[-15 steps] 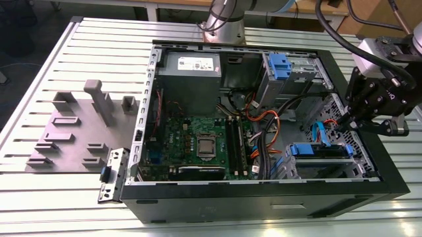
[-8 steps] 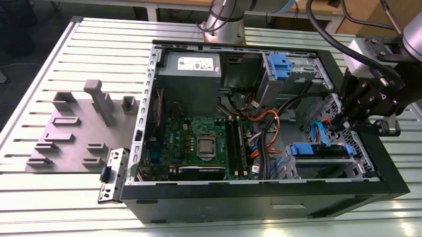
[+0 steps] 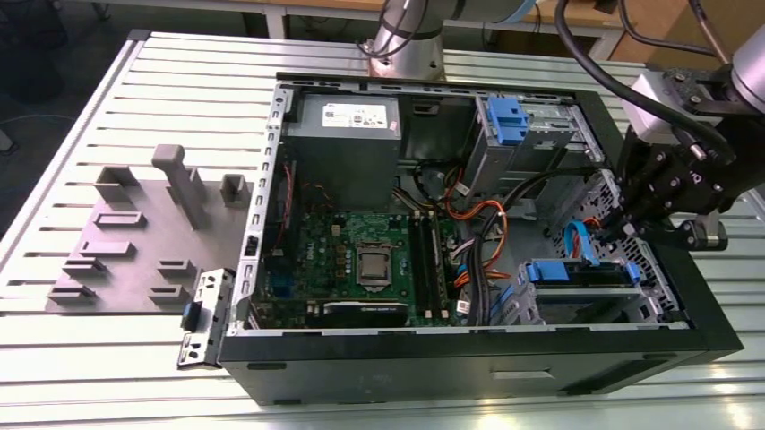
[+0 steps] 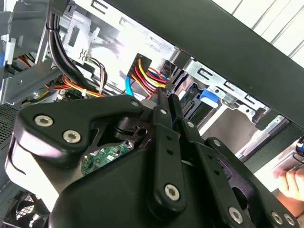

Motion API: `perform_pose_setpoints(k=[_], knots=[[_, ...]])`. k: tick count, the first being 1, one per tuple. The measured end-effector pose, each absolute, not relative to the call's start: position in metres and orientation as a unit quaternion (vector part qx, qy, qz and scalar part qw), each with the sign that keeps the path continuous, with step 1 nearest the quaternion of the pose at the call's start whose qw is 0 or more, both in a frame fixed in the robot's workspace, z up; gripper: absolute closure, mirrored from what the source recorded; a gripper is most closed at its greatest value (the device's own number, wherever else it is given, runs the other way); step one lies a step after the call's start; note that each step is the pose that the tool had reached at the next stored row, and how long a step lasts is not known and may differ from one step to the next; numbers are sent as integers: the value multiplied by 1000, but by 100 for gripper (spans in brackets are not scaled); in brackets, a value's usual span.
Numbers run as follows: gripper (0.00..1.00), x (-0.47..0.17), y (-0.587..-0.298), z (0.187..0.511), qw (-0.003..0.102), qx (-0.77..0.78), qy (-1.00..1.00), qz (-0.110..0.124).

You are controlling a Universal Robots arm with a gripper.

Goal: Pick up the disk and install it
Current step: 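Insert the second disk wire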

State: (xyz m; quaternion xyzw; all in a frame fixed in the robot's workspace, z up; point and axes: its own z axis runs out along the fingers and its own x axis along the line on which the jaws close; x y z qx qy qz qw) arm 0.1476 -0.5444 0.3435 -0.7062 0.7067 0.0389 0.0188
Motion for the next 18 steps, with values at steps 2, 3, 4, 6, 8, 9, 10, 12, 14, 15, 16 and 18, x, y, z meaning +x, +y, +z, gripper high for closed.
perform_pose_setpoints(k=[2, 3, 4, 6, 8, 9, 10, 12, 14, 15, 16, 18], knots=[[84, 148, -546, 344, 19, -706, 707, 39], [84, 147, -546, 344, 19, -706, 707, 39], [84, 147, -546, 345, 19, -706, 707, 39], [84, 147, -547, 347, 19, -706, 707, 39], [84, 147, -547, 348, 19, -706, 707, 38], [84, 147, -547, 349, 19, -706, 707, 38], [84, 147, -548, 349, 19, -706, 707, 38], [84, 147, -549, 349, 19, -706, 707, 38], [84, 147, -552, 349, 19, -706, 707, 38], [84, 147, -553, 349, 19, -706, 707, 38], [84, 147, -554, 349, 19, -706, 707, 38], [84, 147, -557, 349, 19, -706, 707, 38]])
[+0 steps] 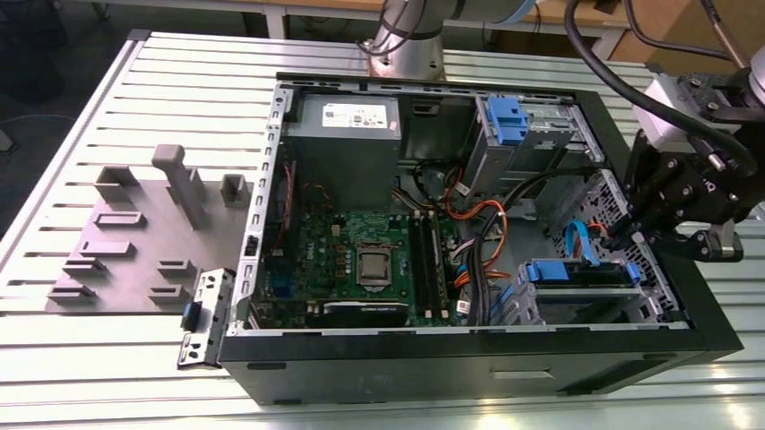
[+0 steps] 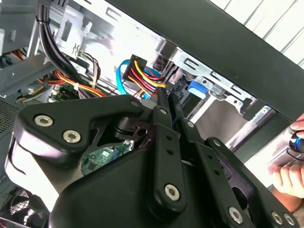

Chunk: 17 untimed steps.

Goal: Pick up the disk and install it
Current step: 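Insert the second disk wire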

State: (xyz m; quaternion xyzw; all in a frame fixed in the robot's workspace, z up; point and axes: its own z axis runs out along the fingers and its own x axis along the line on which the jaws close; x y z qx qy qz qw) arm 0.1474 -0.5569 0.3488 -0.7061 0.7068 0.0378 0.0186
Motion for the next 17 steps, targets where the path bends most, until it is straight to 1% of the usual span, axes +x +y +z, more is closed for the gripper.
perform_pose_setpoints(k=[9, 17], knots=[[84, 147, -568, 349, 18, -706, 707, 38], [84, 147, -572, 347, 18, -706, 707, 38]])
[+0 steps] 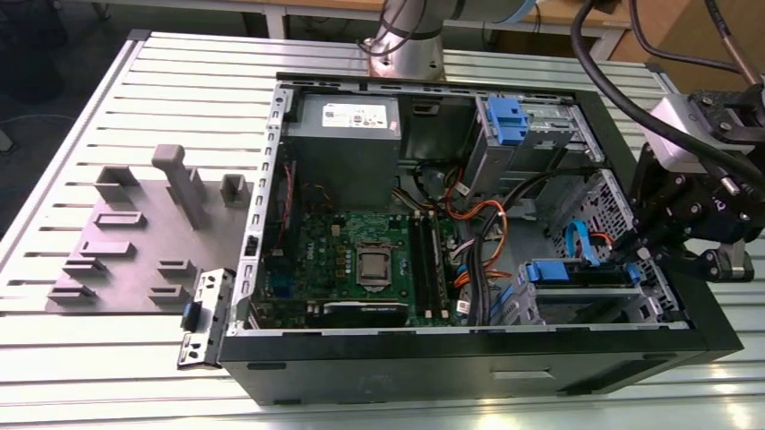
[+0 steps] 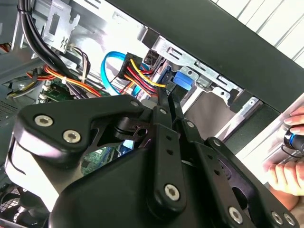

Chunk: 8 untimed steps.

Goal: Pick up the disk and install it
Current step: 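Insert the second disk wire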

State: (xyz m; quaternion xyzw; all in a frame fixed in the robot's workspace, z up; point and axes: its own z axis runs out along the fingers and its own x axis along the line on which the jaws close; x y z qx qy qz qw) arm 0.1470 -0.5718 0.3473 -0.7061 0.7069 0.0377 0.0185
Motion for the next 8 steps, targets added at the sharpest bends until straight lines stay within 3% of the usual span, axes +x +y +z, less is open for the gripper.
perform_pose_setpoints(k=[8], knots=[[84, 147, -572, 345, 18, -706, 707, 38]])
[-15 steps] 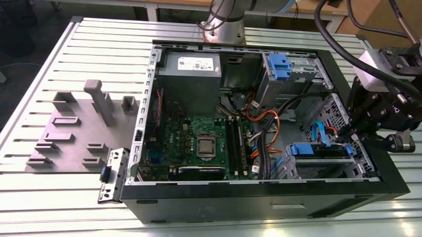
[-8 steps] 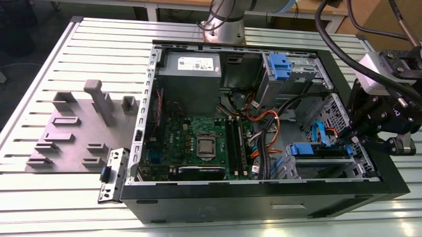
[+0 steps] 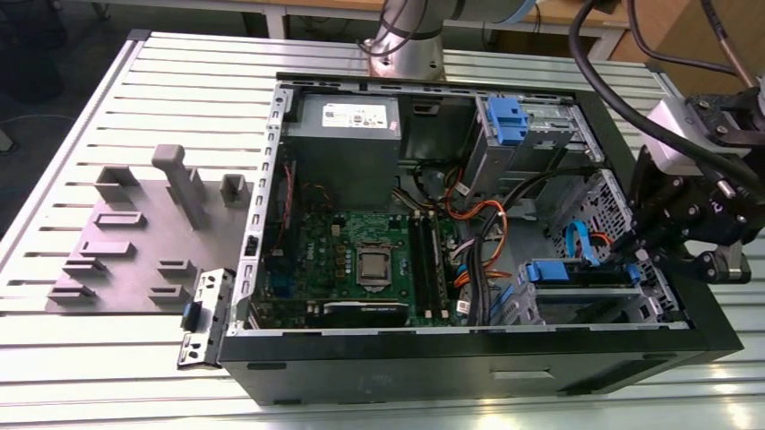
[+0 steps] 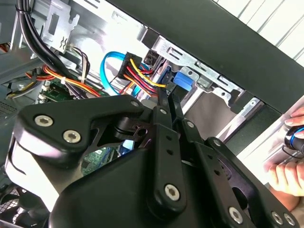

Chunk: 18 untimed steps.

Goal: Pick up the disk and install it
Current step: 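Insert the second disk wire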

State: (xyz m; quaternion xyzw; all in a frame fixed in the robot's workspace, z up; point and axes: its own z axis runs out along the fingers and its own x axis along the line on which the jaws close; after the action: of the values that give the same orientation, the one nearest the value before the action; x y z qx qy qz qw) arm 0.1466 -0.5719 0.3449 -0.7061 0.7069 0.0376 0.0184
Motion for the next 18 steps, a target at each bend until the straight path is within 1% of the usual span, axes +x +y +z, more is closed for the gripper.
perform_pose_setpoints(k=[17, 18], knots=[[84, 147, -572, 340, 16, -706, 707, 35], [83, 147, -572, 340, 16, -706, 707, 35]])
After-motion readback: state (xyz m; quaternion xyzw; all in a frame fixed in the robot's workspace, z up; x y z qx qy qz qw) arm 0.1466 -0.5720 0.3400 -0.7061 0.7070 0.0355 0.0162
